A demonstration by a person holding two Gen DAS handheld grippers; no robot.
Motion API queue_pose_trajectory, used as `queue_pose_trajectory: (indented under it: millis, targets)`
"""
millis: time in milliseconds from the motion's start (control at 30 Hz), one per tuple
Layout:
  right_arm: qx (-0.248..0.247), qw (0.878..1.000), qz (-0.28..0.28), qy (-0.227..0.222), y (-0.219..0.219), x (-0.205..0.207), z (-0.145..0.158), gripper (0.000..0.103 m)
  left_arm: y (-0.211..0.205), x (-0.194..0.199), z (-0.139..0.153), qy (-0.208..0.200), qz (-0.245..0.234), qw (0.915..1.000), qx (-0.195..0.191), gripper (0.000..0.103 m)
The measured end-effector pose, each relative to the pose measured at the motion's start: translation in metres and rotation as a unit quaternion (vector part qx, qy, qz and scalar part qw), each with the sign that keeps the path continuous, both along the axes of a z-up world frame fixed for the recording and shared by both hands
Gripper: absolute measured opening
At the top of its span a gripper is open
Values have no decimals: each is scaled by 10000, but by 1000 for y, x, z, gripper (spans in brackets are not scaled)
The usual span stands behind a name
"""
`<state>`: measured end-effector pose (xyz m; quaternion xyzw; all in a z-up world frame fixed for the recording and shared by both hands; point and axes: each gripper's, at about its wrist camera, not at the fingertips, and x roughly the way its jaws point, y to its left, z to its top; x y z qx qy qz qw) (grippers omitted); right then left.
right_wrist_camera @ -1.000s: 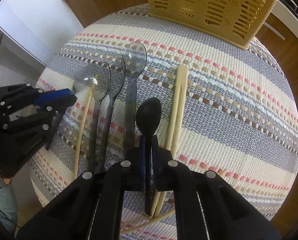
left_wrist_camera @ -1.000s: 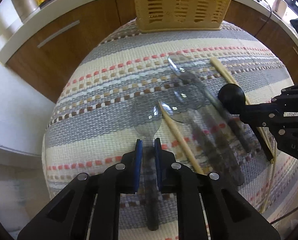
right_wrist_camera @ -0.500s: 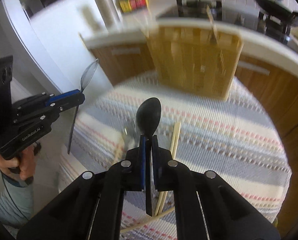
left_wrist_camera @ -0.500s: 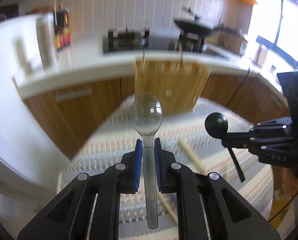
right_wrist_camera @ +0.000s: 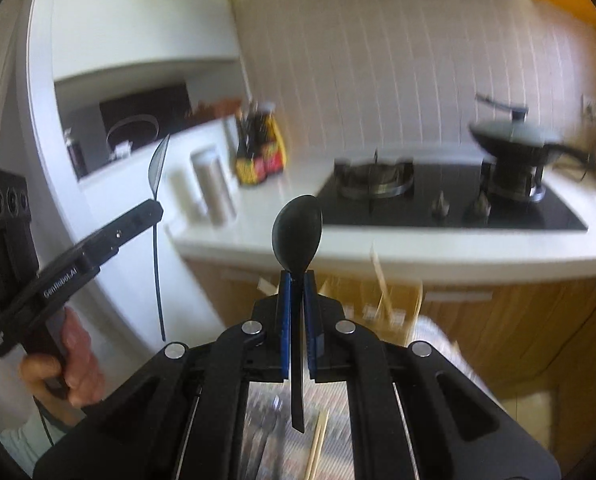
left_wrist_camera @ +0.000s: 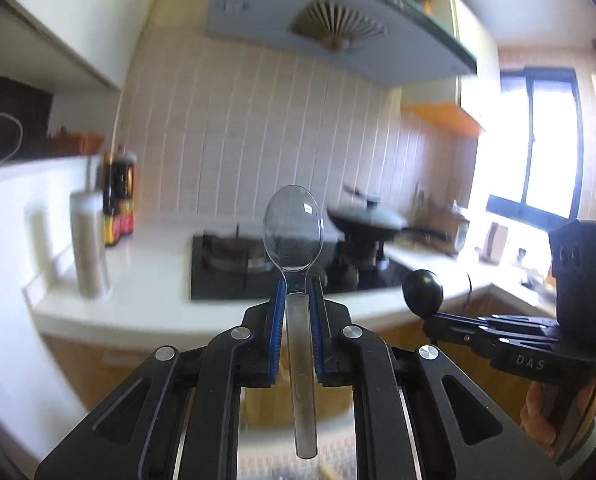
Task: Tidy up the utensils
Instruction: 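Carry both spoons over the yellow basket, lower them in, and open both tools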
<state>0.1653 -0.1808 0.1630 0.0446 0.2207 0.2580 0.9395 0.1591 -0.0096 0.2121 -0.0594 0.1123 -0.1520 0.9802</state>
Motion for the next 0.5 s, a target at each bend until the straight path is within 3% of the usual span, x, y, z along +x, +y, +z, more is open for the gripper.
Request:
queue_pose_trajectory:
  millis: [233,500]
  targets:
    - [-88,9932,-585,-999,-3,34,2,5,2,44,-18,-563,17,9969,-547,10]
    - [-3,9898,-802,-1178,-17,91,-36,5,-3,100,-60,-466,183,9970,-586,11]
